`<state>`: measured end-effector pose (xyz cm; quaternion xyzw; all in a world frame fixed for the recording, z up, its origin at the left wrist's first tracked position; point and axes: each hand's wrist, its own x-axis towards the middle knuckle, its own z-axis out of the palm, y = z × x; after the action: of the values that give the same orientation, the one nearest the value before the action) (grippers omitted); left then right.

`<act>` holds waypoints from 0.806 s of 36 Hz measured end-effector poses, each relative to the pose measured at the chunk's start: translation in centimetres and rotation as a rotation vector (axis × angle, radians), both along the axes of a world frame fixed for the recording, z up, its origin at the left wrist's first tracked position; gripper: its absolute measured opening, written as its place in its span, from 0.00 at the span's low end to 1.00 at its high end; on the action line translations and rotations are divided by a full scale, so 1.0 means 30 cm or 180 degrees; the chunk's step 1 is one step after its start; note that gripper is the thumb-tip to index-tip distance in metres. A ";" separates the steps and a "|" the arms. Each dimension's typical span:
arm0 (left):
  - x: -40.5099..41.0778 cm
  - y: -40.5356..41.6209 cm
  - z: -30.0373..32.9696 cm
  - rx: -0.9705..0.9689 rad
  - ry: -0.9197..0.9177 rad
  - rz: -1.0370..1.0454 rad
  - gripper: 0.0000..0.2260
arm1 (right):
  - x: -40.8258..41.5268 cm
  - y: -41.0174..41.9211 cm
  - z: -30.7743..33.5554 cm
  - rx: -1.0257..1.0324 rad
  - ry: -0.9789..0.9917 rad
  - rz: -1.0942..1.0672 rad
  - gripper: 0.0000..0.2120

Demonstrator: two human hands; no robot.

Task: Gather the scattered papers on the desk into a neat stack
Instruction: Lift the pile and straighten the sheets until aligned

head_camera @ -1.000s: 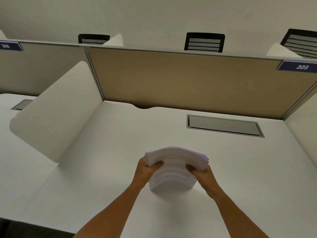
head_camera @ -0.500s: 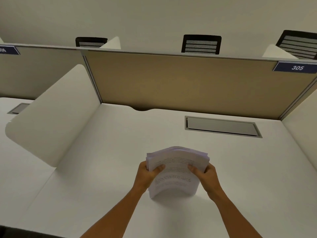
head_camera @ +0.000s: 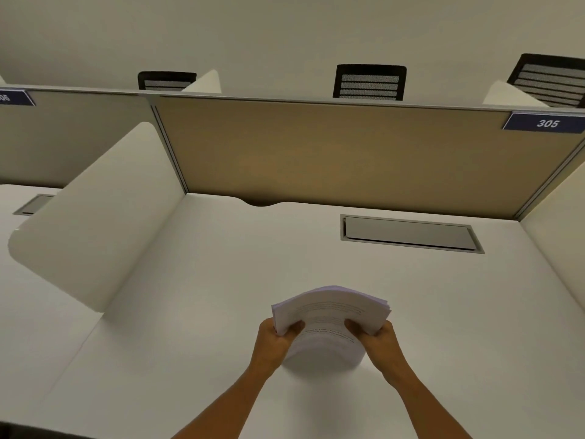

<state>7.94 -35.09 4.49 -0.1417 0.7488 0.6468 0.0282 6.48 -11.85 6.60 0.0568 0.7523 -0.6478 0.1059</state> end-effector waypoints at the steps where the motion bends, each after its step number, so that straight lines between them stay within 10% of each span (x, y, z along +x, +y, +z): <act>1: 0.003 0.001 -0.007 -0.0006 -0.0052 -0.0049 0.09 | 0.006 -0.001 -0.008 0.0025 -0.0028 0.0077 0.09; 13: -0.093 -0.104 0.090 0.0410 0.0488 0.0012 0.13 | -0.093 0.041 0.049 0.1349 0.0035 0.0609 0.07; 20: -0.247 -0.140 0.279 -0.2276 0.1872 -0.0830 0.52 | -0.193 0.058 0.200 0.2295 0.0323 0.1463 0.11; 25: -0.289 -0.072 0.338 -0.1534 0.0729 -0.2211 0.36 | -0.224 0.027 0.252 0.2778 0.0349 0.1888 0.12; 29: -0.270 -0.011 0.286 -0.1018 0.0482 -0.1862 0.09 | -0.231 0.025 0.267 0.2648 0.0312 0.1988 0.08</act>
<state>-0.15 -35.41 13.09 0.1249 0.8497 0.4944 0.1343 -0.44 -11.10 14.60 -0.1635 0.9312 -0.2336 0.2273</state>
